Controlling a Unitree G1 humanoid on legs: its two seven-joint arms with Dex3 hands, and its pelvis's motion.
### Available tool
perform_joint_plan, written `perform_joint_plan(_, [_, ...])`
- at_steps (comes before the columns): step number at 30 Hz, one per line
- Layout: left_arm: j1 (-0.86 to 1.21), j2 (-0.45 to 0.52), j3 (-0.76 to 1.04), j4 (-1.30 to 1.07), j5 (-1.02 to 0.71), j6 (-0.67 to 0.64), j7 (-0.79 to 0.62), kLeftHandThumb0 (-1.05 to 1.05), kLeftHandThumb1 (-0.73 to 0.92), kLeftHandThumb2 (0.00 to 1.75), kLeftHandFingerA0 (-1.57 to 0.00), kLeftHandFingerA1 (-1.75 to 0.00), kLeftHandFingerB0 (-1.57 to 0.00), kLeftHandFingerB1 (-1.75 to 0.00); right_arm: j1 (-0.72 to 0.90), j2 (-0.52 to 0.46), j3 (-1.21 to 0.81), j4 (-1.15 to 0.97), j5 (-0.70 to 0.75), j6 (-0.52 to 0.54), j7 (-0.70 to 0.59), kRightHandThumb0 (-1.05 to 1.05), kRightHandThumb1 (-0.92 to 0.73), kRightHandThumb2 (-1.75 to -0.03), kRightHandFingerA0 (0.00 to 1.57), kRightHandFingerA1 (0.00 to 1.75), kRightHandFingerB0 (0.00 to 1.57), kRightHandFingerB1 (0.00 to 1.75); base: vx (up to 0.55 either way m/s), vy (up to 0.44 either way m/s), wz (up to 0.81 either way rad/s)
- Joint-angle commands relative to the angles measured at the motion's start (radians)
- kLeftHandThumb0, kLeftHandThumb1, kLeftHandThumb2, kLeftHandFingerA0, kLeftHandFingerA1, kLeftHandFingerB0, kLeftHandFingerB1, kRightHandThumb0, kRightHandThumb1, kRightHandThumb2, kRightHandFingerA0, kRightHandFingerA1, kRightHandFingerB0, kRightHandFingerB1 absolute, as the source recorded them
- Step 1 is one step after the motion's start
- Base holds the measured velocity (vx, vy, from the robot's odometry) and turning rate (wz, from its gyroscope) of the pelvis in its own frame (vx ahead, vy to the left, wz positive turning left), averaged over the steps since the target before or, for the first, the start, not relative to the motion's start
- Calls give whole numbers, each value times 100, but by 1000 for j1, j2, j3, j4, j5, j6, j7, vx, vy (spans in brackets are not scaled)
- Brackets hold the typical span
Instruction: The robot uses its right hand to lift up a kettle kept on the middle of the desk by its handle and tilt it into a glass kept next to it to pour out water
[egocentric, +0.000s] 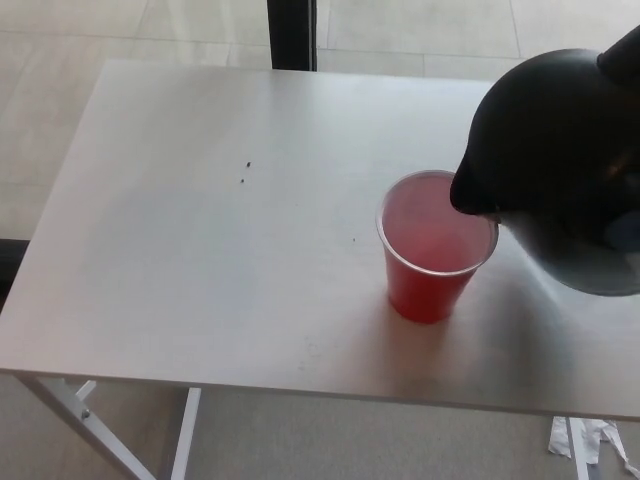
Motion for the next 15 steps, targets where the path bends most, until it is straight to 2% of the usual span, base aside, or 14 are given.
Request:
perform_joint_plan(1, [2, 14, -1, -15, 9, 20, 5, -105, 72, 97, -66, -62, -49, -81, 13, -25, 59, -23, -19, -69, 72, -20, -44, -109, 97, 171, 78, 131, 0, 0, 0])
perform_joint_plan(3, [0, 14, -2, -15, 11, 19, 5, -105, 73, 98, -65, -60, -49, -80, 23, -21, 64, -34, -7, -99, 87, -20, -39, -113, 97, 174, 74, 144, 0, 0, 0])
perform_joint_plan(4, [0, 16, -5, -11, 14, 14, 3, -105, 73, 98, -65, -60, -49, -80, 26, -17, 65, -41, -3, -103, 93, -20, -39, -113, 97, 174, 74, 144, 0, 0, 0])
perform_joint_plan(5, [-4, 13, 4, -15, 3, 33, 5, -105, 72, 97, -63, -60, -49, -79, 25, -26, 106, -50, -48, -82, 78, -15, -52, -87, 93, 175, 72, 91, 0, 0, 0])
perform_joint_plan(6, [-2, 13, 3, -20, 4, 34, 6, -105, 72, 97, -63, -60, -49, -79, 27, -28, 115, -57, -55, -79, 79, -15, -52, -87, 93, 175, 72, 91, 0, 0, 0])
perform_joint_plan(7, [0, 13, 2, -25, 6, 33, 5, -105, 72, 98, -64, -60, -49, -80, 28, -34, 127, -55, -62, -86, 82, -20, -54, -86, 84, 175, 70, 109, 0, 0, 0])
perform_joint_plan(8, [4, 12, 2, -42, 3, 45, 3, -105, 55, 133, -65, -58, -50, -82, 27, -36, 140, -60, -74, -93, 79, -20, -44, -102, 83, 175, 61, 158, 0, 0, 0])
perform_joint_plan(9, [6, 11, 3, -46, 3, 46, 3, -105, 71, 97, -63, -61, -48, -81, 25, -37, 144, -60, -77, -92, 79, -21, -42, -105, 86, 175, 70, 156, 0, 0, 0])
perform_joint_plan(10, [8, 11, 4, -51, 2, 49, 3, -105, 56, 133, -66, -58, -48, -82, 23, -37, 147, -60, -81, -89, 78, -24, -42, -105, 88, 175, 72, 157, 0, 0, 0])
perform_joint_plan(11, [8, 11, 4, -54, 2, 54, 3, -105, 56, 133, -66, -58, -48, -82, 24, -37, 149, -62, -85, -88, 77, -24, -42, -105, 88, 175, 72, 157, 0, 0, 0])
perform_joint_plan(12, [8, 11, 3, -53, 3, 55, 4, -105, 52, 131, -65, -59, -50, -81, 20, -34, 153, -59, -93, -82, 69, -24, -40, -109, 90, 175, 76, 156, 0, 0, 0])
perform_joint_plan(13, [12, 11, 2, -54, 5, 47, 1, -105, 72, 97, -63, -60, -49, -80, 22, -29, 153, -63, -95, -77, 65, -23, -40, -109, 88, 175, 72, 157, 0, 0, 0])
perform_joint_plan(15, [13, 11, 2, -53, 7, 47, 3, -105, 72, 97, -63, -60, -50, -79, 14, -4, 149, -58, -105, -70, 34, -17, -39, -113, 84, 175, 72, 157, 0, 0, 0])
